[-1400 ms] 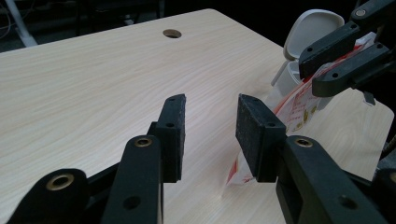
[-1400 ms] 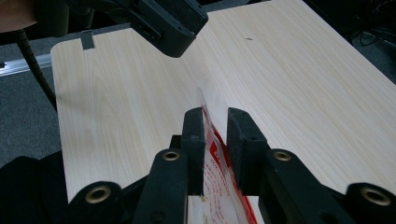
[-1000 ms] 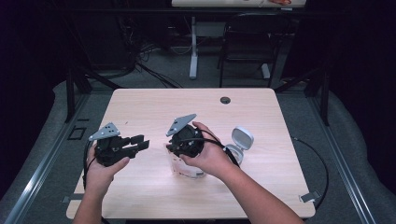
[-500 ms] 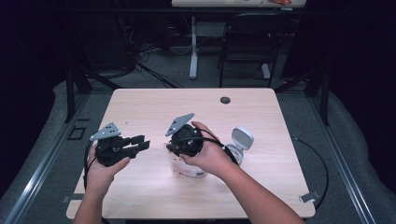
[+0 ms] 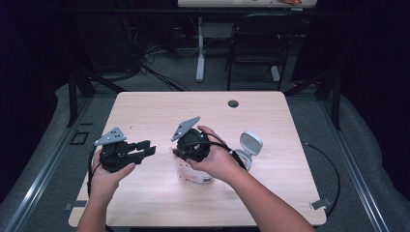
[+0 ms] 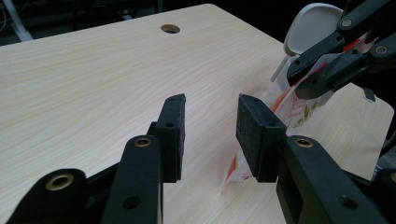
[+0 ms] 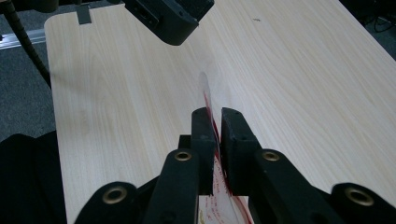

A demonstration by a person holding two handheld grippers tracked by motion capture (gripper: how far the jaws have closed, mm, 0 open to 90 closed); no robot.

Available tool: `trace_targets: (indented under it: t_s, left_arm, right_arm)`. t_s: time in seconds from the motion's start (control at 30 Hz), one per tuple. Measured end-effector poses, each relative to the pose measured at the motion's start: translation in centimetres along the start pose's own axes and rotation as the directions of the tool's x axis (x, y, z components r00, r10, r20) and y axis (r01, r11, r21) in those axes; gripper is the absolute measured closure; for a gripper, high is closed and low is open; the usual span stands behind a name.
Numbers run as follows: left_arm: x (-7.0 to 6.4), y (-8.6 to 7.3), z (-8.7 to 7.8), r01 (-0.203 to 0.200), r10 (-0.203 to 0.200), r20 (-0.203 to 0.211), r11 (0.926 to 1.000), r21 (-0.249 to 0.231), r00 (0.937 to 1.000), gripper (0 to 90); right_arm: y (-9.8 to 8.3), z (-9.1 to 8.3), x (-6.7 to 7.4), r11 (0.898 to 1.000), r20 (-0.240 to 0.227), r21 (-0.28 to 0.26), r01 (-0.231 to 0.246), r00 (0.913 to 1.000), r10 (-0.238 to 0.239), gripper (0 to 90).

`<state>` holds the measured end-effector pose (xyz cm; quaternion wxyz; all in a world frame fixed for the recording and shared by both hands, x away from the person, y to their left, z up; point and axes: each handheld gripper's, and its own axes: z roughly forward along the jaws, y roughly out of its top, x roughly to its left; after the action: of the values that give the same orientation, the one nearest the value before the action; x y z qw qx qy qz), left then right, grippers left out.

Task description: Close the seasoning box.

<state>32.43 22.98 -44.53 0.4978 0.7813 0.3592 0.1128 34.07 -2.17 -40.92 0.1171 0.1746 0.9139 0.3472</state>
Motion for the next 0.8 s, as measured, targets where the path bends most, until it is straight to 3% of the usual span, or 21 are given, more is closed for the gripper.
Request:
trace_targets:
  t_s: [0.4, 0.8]
  left_arm:
    - [-0.02, -0.04, 0.16, -0.003, 0.003, 0.002, 1.0000, 0.006, 1.0000, 62.7]
    - [-0.21, -0.09, 0.45, -0.002, 0.002, 0.005, 1.0000, 0.007, 1.0000, 62.6]
  right_arm:
    - [0.14, -0.04, 0.05, 0.999, 0.000, 0.015, 0.049, 0.9988, -0.049, 89.8]
    - [-0.06, -0.50, -0.37, 0.998, 0.017, 0.013, 0.069, 0.9975, -0.069, 90.0]
